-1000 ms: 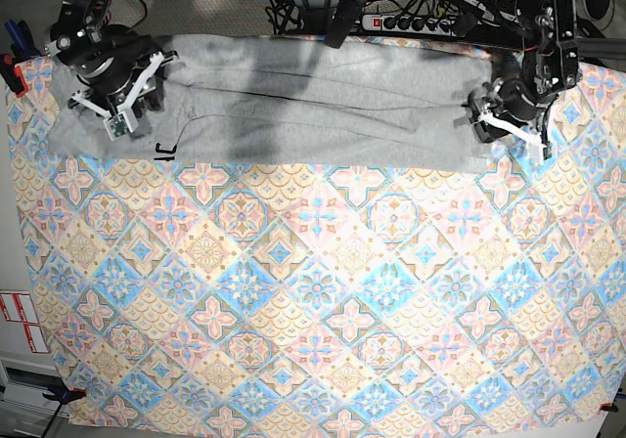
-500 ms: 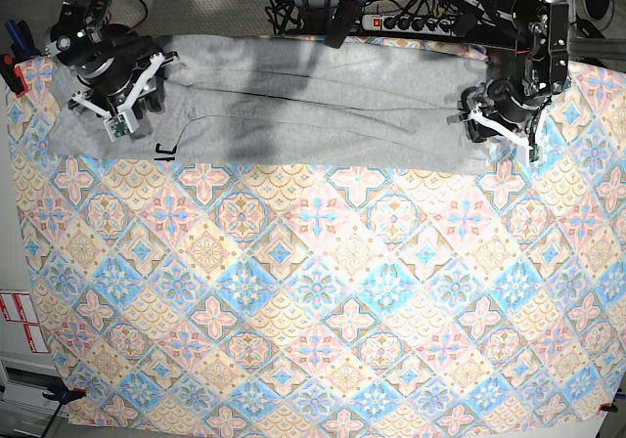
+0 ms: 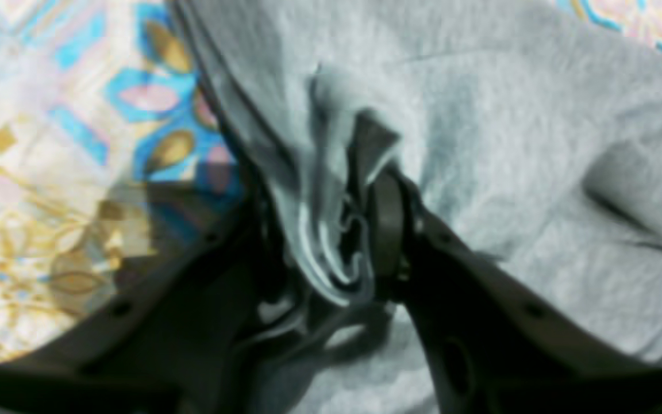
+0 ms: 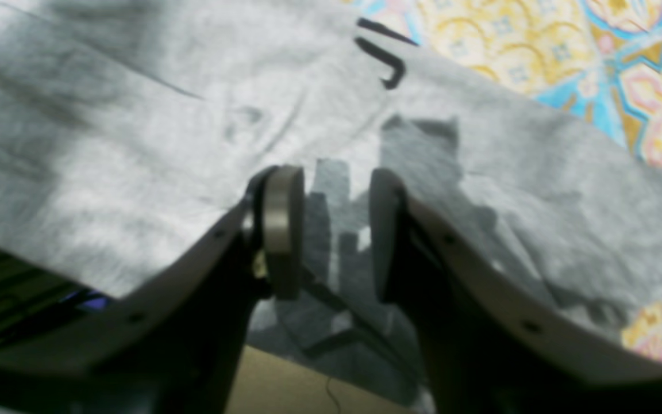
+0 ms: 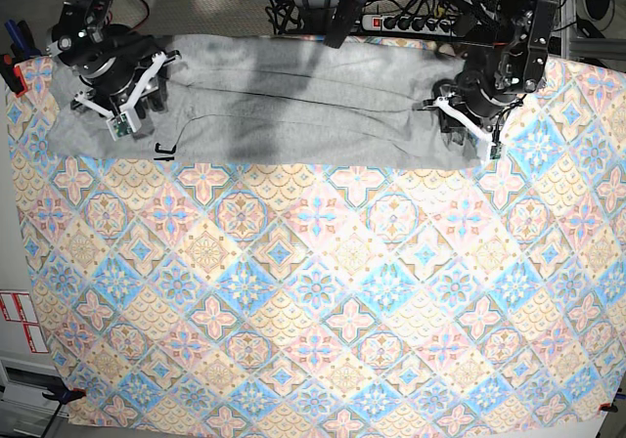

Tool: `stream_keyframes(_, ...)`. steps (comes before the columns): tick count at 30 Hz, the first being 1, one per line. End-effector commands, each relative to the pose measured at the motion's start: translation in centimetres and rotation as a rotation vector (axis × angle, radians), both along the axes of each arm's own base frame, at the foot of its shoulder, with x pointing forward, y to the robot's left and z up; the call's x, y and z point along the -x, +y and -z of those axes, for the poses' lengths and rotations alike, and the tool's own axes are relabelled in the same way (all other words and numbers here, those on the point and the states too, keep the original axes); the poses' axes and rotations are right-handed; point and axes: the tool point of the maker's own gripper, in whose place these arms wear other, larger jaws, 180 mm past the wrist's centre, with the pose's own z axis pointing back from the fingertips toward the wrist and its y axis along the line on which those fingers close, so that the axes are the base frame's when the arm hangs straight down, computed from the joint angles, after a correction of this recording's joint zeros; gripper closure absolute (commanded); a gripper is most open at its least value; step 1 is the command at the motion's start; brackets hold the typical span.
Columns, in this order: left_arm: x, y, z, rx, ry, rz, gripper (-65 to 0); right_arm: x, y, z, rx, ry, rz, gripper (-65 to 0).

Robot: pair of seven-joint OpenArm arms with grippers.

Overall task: Fold the T-shirt properly
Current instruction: 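Grasp the folded shirt's side edges with both grippers, then pinch the shirt's side edge with the left gripper and fold it inward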

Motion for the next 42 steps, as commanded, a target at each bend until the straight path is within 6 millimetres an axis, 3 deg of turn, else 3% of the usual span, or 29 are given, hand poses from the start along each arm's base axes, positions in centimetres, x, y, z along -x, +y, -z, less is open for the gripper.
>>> stream_keyframes(1,1.0,-0.8,0.2,0.038,0.040,0.022,-16.4,-0.5,-0.3,-0.8,0.007,-0.033,-0.001,-19.6)
stream_keyframes(3,0.5,-0.6,0.0,0.035,0.029,0.014,-10.4,-0.5,-0.3,-0.8,0.007,-0.033,-0.001,-19.6)
stream_keyframes(5,-0.3,1.0,-0.5,0.020,-0.003,-0.034,-0.5,-0.5,-0.3,-0.8,0.007,-0.033,-0.001,-19.6)
stream_keyframes(12,-2.4,9.5,-3.1,-0.065,-0.120,-0.278,0.0,-0.5,-0.3,-0.8,0.007,-0.033,-0.001,-19.6)
stream_keyframes(17,-2.5,15.3,-5.3,-0.128,-0.179,-0.418,0.0,-0.5,-0.3,-0.8,0.007,-0.033,-0.001,-19.6)
stream_keyframes(24,-2.1,20.2,-7.2,-0.300,-0.209,-0.469,0.0,-0.5,-0.3,-0.8,0.007,-0.033,-0.001,-19.6)
stream_keyframes(26,-1.9,20.6,-7.5,-0.318,-0.211,-0.470,0.0,-0.5,-0.3,-0.8,0.007,-0.033,-0.001,-19.6)
stream_keyframes(28,-1.6,19.5,-7.5,-0.317,-0.207,-0.429,0.0,-0.5,-0.4,-0.8,0.008,-0.033,0.001,-19.6)
stream_keyframes(30,-1.2,16.5,-7.2,-0.302,-0.198,-0.338,0.0,-0.5,-0.5,-0.8,0.009,-0.034,0.003,-19.6)
stream_keyframes(33,-0.8,10.4,-6.5,-0.241,-0.186,-0.177,0.0,-0.5,-0.5,-0.8,0.009,-0.034,0.003,-19.6)
stream_keyframes(37,-0.1,3.9,-6.3,-0.137,-0.188,-0.077,0.0,-0.5,-0.6,-0.9,0.011,-0.034,0.007,-19.6)
stream_keyframes(42,0.3,-1.4,-5.9,-0.043,-0.180,-0.002,0.0,-0.6,-0.8,-1.0,0.015,-0.041,0.007,-19.6)
